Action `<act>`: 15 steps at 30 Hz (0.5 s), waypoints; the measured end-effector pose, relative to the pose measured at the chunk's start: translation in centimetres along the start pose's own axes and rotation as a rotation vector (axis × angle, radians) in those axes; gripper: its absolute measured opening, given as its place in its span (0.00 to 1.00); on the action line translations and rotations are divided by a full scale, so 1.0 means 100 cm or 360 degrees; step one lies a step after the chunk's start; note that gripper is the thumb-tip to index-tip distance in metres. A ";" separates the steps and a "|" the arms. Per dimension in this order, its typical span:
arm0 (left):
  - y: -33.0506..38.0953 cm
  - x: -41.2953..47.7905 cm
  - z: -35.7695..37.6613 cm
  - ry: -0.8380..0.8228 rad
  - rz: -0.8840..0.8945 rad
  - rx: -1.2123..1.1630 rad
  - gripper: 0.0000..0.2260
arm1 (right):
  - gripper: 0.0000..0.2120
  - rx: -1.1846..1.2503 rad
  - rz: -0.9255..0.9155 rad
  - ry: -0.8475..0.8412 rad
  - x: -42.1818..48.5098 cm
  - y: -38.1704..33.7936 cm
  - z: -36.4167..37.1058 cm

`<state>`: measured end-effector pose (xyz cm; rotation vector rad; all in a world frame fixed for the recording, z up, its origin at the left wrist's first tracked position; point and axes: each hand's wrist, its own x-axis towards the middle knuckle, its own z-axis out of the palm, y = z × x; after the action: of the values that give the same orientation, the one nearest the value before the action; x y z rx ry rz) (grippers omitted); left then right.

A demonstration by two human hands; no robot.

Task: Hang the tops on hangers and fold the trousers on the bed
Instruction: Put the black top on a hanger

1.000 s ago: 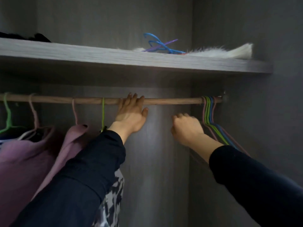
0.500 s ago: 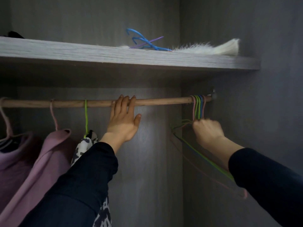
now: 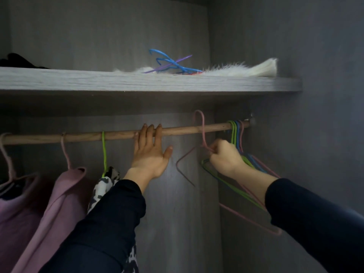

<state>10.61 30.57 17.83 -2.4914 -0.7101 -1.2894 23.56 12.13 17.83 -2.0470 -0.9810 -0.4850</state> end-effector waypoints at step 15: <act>0.112 -0.116 -0.033 -0.0027 -0.0234 -0.0673 0.23 | 0.04 0.0247 0.0083 -0.0258 -0.141 0.024 -0.082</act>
<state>8.46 16.10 10.35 -2.8234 -0.6956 -1.6179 16.63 -1.98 12.90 -1.9893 -1.0245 -0.2107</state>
